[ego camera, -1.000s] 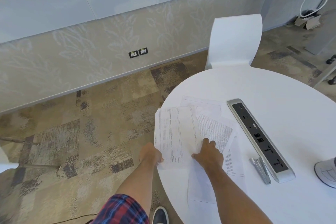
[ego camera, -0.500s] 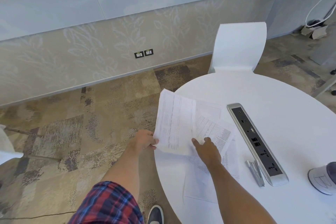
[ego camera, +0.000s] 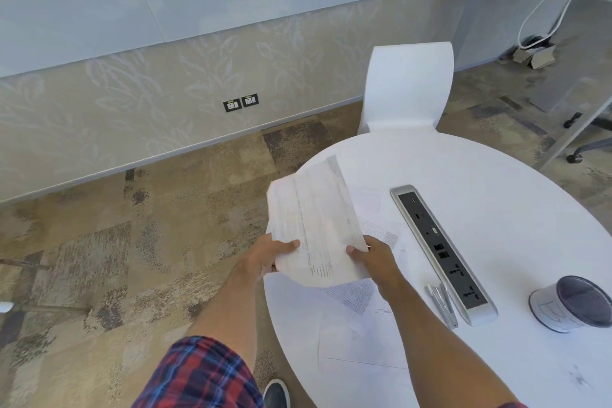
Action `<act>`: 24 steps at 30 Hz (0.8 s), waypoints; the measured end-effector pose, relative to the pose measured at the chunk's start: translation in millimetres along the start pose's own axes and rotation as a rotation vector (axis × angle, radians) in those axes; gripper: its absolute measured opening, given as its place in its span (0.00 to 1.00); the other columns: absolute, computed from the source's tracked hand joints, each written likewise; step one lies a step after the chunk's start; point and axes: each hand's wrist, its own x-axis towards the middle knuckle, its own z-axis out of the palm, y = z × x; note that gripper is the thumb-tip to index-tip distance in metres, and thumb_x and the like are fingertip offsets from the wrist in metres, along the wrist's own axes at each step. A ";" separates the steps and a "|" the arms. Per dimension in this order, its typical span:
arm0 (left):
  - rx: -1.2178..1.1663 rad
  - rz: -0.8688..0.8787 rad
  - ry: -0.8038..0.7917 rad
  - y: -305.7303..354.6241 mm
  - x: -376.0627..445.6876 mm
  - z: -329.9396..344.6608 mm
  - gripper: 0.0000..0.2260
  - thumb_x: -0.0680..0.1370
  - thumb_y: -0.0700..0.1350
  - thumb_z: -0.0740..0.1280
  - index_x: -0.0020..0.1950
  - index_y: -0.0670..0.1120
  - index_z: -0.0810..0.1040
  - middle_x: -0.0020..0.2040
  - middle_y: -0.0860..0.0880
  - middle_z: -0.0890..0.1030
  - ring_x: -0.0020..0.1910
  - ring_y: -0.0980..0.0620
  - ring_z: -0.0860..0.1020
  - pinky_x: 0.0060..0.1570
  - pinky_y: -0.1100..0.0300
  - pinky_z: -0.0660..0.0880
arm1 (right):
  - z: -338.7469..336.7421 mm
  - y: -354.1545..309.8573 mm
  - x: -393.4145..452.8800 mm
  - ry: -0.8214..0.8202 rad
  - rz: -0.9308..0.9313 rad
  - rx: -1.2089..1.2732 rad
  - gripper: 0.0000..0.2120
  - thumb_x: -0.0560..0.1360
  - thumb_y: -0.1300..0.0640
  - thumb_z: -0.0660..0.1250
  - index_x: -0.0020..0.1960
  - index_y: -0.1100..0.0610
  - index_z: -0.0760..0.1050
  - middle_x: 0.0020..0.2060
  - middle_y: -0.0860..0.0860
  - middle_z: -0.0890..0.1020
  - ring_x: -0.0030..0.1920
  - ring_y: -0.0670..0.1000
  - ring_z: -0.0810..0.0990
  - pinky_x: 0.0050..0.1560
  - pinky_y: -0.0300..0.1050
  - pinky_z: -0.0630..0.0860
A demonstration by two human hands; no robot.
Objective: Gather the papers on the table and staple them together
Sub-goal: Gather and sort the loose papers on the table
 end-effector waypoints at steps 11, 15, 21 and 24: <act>0.339 -0.051 0.129 -20.5 17.1 17.6 0.21 0.68 0.41 0.80 0.58 0.38 0.80 0.53 0.43 0.82 0.49 0.47 0.81 0.45 0.59 0.75 | -22.2 38.6 -4.7 0.390 0.243 -0.304 0.26 0.78 0.47 0.67 0.73 0.57 0.71 0.56 0.54 0.85 0.55 0.57 0.84 0.49 0.48 0.76; 0.546 -0.025 0.081 -31.9 20.5 31.9 0.08 0.78 0.34 0.71 0.56 0.39 0.82 0.43 0.48 0.80 0.42 0.50 0.79 0.32 0.67 0.73 | -17.3 36.1 -3.6 0.443 0.281 -0.268 0.27 0.76 0.54 0.69 0.73 0.59 0.70 0.53 0.56 0.85 0.51 0.58 0.83 0.44 0.46 0.72; 0.807 -0.105 -0.016 -29.6 32.1 46.9 0.17 0.77 0.40 0.70 0.65 0.43 0.78 0.54 0.47 0.78 0.53 0.47 0.77 0.50 0.60 0.71 | -7.6 31.6 -0.2 0.461 0.327 -0.339 0.24 0.74 0.64 0.67 0.68 0.64 0.66 0.55 0.60 0.81 0.45 0.59 0.78 0.39 0.45 0.73; 0.864 -0.121 -0.054 -32.8 35.7 49.1 0.18 0.76 0.41 0.70 0.65 0.41 0.79 0.59 0.44 0.81 0.60 0.45 0.80 0.52 0.59 0.74 | -1.8 26.1 -2.5 0.470 0.384 -0.380 0.24 0.75 0.65 0.66 0.68 0.65 0.64 0.61 0.63 0.75 0.44 0.60 0.74 0.41 0.49 0.72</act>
